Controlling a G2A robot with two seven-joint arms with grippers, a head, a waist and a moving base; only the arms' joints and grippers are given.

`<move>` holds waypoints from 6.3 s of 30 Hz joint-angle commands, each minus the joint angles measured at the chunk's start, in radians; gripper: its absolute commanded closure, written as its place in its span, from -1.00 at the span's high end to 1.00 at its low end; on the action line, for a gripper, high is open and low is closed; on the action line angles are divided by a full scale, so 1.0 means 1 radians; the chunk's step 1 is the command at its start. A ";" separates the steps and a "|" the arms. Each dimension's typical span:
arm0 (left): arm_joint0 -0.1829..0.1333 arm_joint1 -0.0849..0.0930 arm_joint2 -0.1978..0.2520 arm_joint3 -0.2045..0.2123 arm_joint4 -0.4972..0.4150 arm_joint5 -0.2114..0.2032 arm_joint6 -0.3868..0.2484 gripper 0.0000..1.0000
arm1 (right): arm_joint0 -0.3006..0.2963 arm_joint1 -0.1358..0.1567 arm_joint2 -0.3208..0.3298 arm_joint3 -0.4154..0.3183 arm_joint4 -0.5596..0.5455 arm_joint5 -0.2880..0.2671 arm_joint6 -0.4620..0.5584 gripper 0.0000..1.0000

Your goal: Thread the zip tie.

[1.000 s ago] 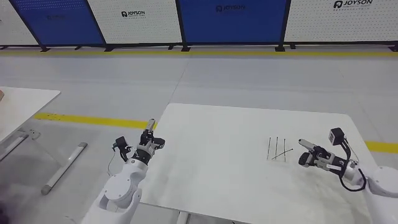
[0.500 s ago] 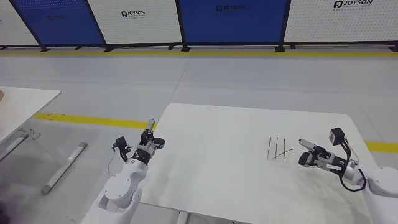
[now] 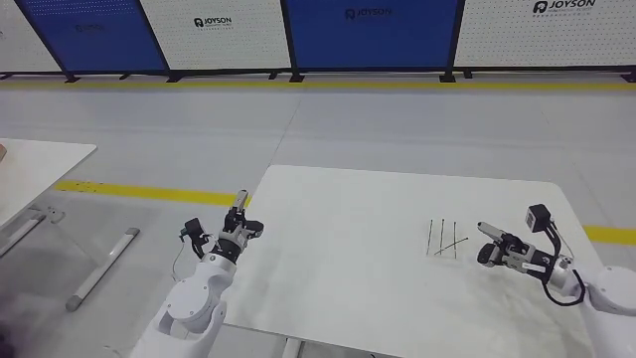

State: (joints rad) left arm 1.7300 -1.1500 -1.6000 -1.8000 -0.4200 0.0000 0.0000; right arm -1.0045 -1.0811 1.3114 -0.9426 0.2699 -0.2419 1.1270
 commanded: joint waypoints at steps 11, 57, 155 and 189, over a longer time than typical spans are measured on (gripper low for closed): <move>0.000 0.000 0.000 0.000 0.000 0.000 0.000 1.00 | 0.021 0.001 -0.026 -0.053 -0.212 0.108 -0.294 1.00; 0.000 0.000 0.000 0.000 0.000 0.000 0.000 1.00 | 0.182 -0.047 -0.204 0.122 -0.310 0.166 -0.193 -0.02; 0.000 0.000 0.000 0.000 0.000 0.000 0.000 1.00 | -0.381 -0.027 0.042 -0.421 0.000 -0.098 -0.639 -1.00; 0.000 0.000 0.000 0.000 0.000 0.000 0.000 1.00 | -0.556 -0.030 0.061 -0.852 -0.327 0.120 -0.895 -1.00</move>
State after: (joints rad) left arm 1.7300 -1.1500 -1.6000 -1.8000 -0.4200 0.0000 0.0000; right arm -1.5595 -1.1098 1.3746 -1.7958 -0.0640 -0.1193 0.2285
